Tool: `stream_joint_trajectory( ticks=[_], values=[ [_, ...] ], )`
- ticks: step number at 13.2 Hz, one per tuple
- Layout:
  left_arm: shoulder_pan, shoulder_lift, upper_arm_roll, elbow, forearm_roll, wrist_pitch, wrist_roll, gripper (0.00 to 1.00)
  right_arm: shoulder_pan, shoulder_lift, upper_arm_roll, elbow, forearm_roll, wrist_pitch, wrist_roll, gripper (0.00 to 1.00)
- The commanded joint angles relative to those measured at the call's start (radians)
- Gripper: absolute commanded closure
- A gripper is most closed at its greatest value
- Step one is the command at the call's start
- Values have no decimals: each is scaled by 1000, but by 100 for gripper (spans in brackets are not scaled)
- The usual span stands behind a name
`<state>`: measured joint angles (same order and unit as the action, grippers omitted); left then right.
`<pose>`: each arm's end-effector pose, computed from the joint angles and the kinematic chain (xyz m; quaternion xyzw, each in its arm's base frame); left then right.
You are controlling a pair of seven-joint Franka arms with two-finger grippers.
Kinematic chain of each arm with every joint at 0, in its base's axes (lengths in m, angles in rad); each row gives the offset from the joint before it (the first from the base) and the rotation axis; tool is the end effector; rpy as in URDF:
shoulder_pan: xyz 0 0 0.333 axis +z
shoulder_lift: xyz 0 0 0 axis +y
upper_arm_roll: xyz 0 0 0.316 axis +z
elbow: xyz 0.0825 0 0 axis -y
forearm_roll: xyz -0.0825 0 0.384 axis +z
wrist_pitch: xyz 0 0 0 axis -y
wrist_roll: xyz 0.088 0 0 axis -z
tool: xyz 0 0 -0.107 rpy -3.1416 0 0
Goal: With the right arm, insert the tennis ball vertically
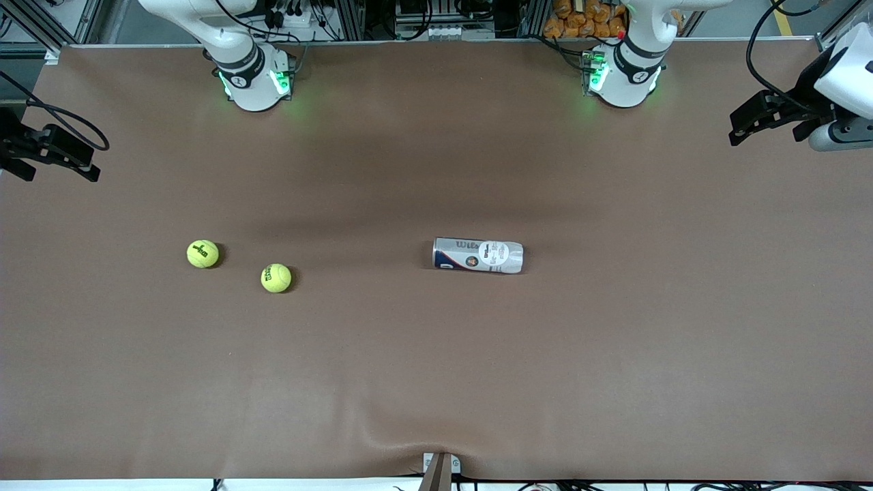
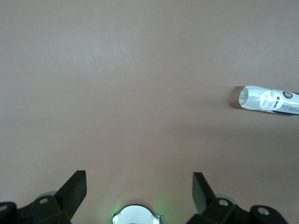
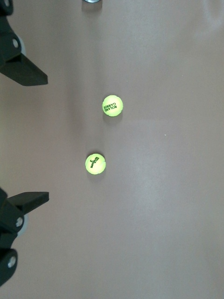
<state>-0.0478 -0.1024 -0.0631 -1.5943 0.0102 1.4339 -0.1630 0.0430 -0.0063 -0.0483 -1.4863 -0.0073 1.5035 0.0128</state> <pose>0.5046 -0.0569 0.6563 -0.9992 -0.0268 0.0277 0.0122 0.5459 -0.0038 0.6616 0.9999 -0.0093 0.0118 0.0034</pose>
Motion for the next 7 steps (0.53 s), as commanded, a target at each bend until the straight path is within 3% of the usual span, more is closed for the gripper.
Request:
stream_joint_trajectory(
  ticks=[1,7],
  values=[
    [6,6,-4,19,1,-21,8,0,-8,-11,8,-9,-17,0,3,0],
    [5,29,2,57,5,-21,2,0,-6,-11,8,-28,-16,1,3,0]
  ],
)
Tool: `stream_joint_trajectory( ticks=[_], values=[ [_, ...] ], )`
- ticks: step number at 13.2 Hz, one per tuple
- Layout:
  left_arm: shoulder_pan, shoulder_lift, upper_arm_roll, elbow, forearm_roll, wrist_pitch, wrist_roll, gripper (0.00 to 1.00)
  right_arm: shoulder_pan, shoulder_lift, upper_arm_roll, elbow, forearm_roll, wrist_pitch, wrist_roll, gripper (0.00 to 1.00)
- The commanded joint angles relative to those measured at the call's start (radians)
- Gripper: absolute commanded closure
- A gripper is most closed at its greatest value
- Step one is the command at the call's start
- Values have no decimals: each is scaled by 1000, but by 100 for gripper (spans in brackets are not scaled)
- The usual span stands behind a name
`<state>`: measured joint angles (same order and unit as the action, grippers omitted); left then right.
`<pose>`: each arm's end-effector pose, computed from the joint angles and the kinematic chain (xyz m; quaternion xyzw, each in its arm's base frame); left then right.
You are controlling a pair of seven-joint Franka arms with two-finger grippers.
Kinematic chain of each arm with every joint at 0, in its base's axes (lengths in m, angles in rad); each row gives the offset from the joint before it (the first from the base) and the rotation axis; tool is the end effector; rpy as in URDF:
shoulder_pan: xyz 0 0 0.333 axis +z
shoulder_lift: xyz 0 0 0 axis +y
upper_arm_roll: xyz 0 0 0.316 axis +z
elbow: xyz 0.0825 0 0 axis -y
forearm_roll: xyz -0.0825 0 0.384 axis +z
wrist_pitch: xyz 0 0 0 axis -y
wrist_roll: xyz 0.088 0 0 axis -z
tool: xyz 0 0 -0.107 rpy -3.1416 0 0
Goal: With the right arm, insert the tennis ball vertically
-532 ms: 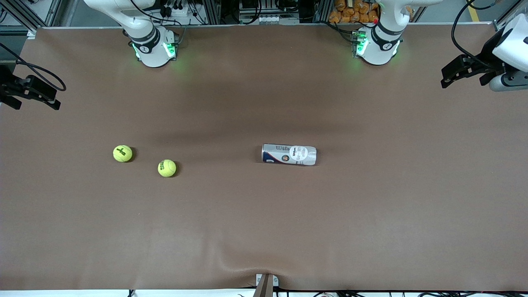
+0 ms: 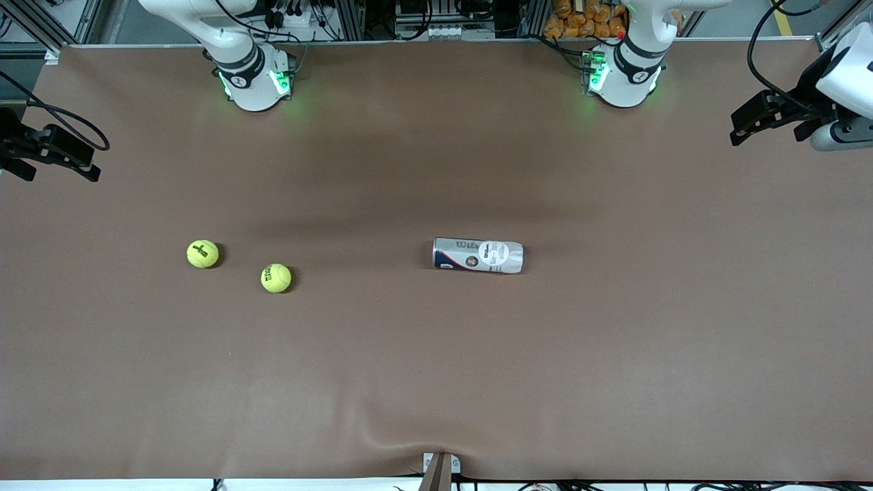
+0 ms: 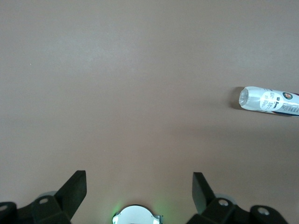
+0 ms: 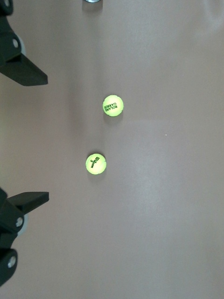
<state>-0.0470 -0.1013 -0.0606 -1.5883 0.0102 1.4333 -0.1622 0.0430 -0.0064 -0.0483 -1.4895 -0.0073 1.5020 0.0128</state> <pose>0.5051 -0.0552 0.6584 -0.9992 -0.0281 0.0256 0.0117 0.5458 -0.0038 0.6600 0.9999 -0.0093 0.0095 0.0035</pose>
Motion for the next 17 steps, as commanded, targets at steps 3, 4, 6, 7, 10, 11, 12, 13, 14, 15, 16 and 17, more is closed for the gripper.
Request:
stream_joint_trajectory(
  ticks=[3,4,6,7,10,11,12,13,14,15,16,17],
  values=[
    [6,31,-2,53,5,-21,3,0,5,-9,10,-78,-6,38,4,0],
    [6,35,-4,51,4,-21,6,0,8,-6,13,-104,-3,61,4,0],
    [4,37,-4,51,4,-21,9,0,23,-6,13,-197,13,150,4,0],
    [3,37,-4,50,4,-21,9,0,34,-4,13,-228,23,177,6,0],
    [-4,37,-7,47,4,-21,9,0,89,2,13,-348,46,295,16,0],
    [-11,37,-8,48,4,-21,10,0,101,3,13,-400,65,347,16,0],
    [-14,40,-10,50,2,-21,13,0,107,15,13,-444,69,407,16,0],
    [-17,49,-11,51,-3,-19,13,0,112,37,13,-477,73,453,16,0],
    [-20,52,-15,53,-4,-17,13,0,126,67,13,-500,102,498,16,0],
    [-27,54,-16,54,-4,-16,13,0,138,100,13,-521,150,548,16,0],
    [-30,55,-18,54,-6,-13,12,0,158,126,13,-535,167,599,16,0],
    [-31,67,-19,54,-10,-8,10,0,173,162,13,-537,168,641,16,0]
  ],
)
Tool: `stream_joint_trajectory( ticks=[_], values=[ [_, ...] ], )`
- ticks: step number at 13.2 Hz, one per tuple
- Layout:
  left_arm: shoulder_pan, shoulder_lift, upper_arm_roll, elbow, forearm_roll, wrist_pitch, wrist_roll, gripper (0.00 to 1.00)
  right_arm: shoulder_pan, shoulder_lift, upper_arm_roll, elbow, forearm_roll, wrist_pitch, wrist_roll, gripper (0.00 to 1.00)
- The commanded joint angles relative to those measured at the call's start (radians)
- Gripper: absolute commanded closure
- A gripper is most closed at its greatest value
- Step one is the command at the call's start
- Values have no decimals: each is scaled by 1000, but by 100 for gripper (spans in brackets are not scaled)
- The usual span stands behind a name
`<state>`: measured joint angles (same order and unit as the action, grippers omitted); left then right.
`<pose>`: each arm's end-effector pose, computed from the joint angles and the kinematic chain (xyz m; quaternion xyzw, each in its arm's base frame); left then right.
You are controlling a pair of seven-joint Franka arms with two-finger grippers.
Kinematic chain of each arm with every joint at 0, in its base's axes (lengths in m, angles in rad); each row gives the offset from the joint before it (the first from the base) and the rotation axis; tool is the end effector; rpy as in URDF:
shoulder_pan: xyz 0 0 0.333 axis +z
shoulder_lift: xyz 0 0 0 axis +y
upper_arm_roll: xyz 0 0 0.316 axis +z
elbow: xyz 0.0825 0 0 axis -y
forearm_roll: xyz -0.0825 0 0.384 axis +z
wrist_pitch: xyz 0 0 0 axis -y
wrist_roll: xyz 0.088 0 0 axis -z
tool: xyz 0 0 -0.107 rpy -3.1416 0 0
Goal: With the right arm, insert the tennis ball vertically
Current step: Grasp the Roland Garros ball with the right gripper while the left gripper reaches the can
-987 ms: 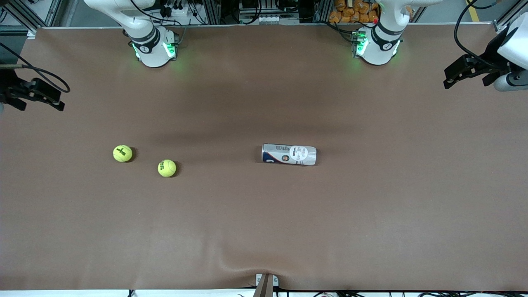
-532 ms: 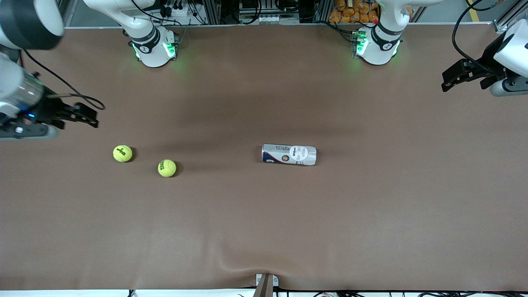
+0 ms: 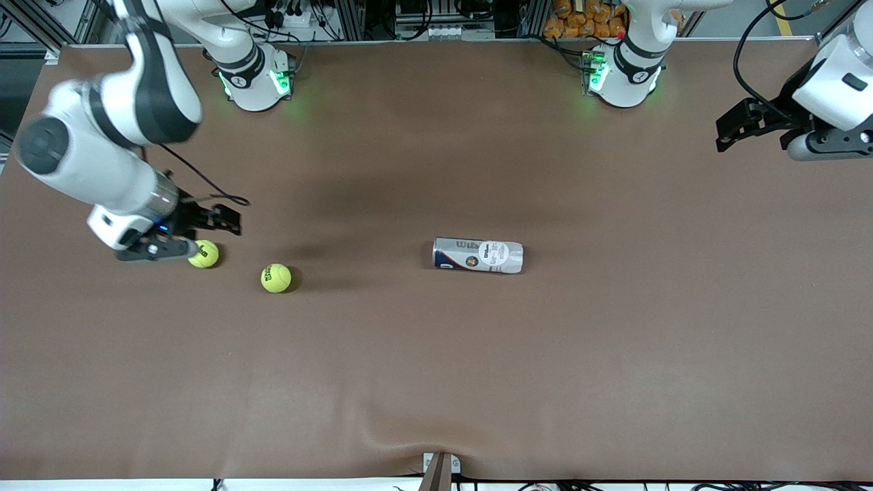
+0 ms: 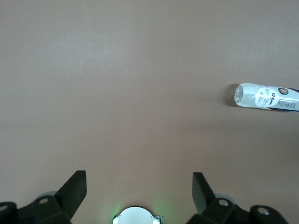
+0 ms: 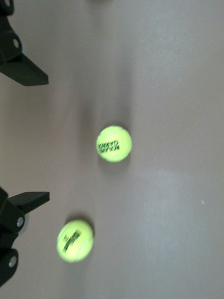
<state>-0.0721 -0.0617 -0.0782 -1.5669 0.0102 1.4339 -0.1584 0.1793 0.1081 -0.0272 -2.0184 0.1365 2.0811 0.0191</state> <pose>0.5149 -0.0782 0.6479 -0.9993 -0.0047 0.0342 0.0129 0.5615 0.0933 0.3953 -0.9976 -0.0318 0.0274 0.0551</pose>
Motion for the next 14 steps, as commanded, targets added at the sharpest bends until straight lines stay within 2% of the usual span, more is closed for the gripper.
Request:
stream_joint_trajectory(
  ticks=[1,4,7,14],
  values=[
    [-27,51,-15,45,-27,-1,8,0,45,80,-8,-11,26,107,10,0],
    [-87,152,-47,138,-26,8,-12,0,65,175,-8,-23,26,250,10,0],
    [-205,265,-51,217,-9,33,-9,0,65,241,-8,-25,26,338,7,0],
    [-423,425,-40,234,16,216,-3,0,55,349,-8,-48,25,473,-5,0]
  ],
)
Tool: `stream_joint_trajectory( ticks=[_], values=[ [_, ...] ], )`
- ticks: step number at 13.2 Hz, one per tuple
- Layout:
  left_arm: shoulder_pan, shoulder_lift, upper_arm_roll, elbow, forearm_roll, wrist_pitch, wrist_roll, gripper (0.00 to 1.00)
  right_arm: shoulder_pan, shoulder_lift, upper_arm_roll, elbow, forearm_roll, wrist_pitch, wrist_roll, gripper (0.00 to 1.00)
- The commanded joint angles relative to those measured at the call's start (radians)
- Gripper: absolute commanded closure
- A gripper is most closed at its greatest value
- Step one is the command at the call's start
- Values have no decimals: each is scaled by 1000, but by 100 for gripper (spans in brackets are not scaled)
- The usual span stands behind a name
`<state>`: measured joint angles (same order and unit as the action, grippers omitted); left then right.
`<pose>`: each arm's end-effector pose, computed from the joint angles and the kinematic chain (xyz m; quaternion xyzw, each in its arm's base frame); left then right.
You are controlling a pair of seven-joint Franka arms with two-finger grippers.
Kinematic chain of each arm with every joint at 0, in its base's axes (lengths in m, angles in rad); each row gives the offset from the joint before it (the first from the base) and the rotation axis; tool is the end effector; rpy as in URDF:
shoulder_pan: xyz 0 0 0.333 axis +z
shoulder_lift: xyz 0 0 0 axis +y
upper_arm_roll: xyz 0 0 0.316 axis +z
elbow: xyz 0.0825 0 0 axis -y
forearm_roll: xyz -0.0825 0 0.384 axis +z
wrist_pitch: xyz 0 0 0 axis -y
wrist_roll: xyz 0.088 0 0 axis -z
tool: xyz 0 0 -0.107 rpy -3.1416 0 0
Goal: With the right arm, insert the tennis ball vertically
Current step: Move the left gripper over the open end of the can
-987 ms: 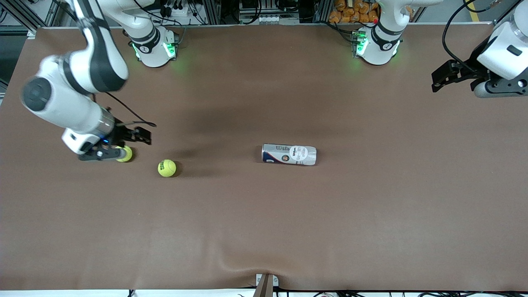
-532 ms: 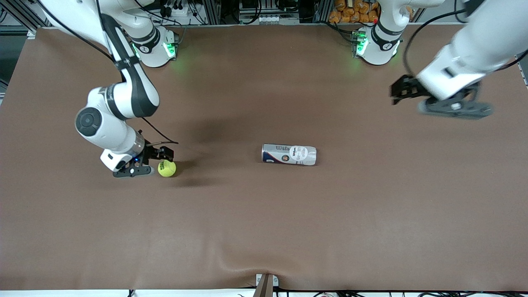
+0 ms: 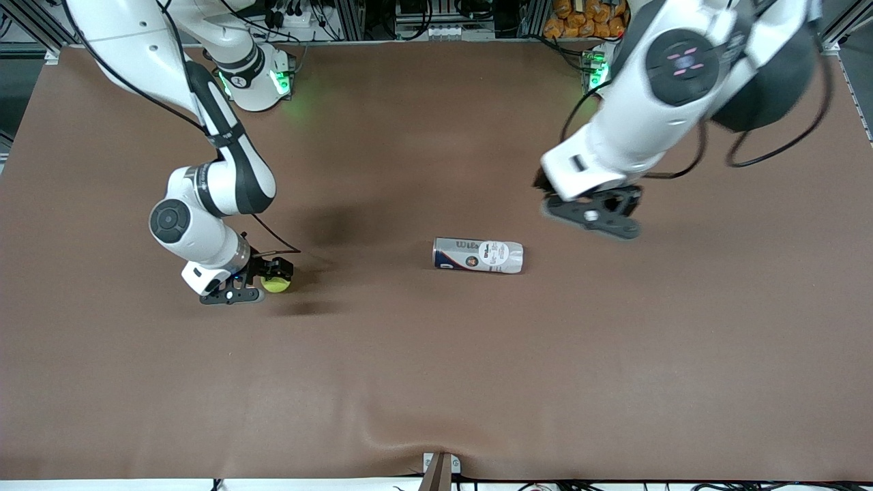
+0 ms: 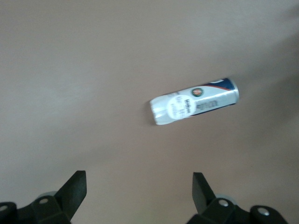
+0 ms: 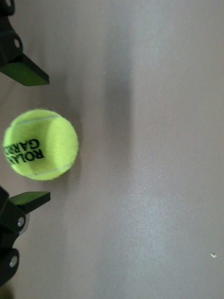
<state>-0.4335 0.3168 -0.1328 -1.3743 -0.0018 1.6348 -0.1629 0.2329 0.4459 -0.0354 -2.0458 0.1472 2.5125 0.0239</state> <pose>0.5545 -0.3379 0.5331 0.9797 -0.1975 -0.0327 0.0106 0.5874 0.1167 0.2217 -0.9988 -0.0295 -0.0068 0.0373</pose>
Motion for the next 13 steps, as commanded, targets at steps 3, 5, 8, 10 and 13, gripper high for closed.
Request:
stream_joint_trajectory(
  ticks=[3,5,8,10,13],
  values=[
    [-103,96,9,41,43,97,51,0,3,31,0,-27,15,46,-9,0],
    [-146,128,10,41,43,146,86,0,5,31,2,-31,15,43,-4,0],
    [-200,179,18,41,55,186,175,0,8,31,2,-30,15,40,-2,0],
    [-199,215,16,41,77,246,306,0,6,31,2,-28,15,40,-4,3],
    [-223,275,16,41,81,284,445,0,6,30,2,-25,15,34,-8,41]
  ],
)
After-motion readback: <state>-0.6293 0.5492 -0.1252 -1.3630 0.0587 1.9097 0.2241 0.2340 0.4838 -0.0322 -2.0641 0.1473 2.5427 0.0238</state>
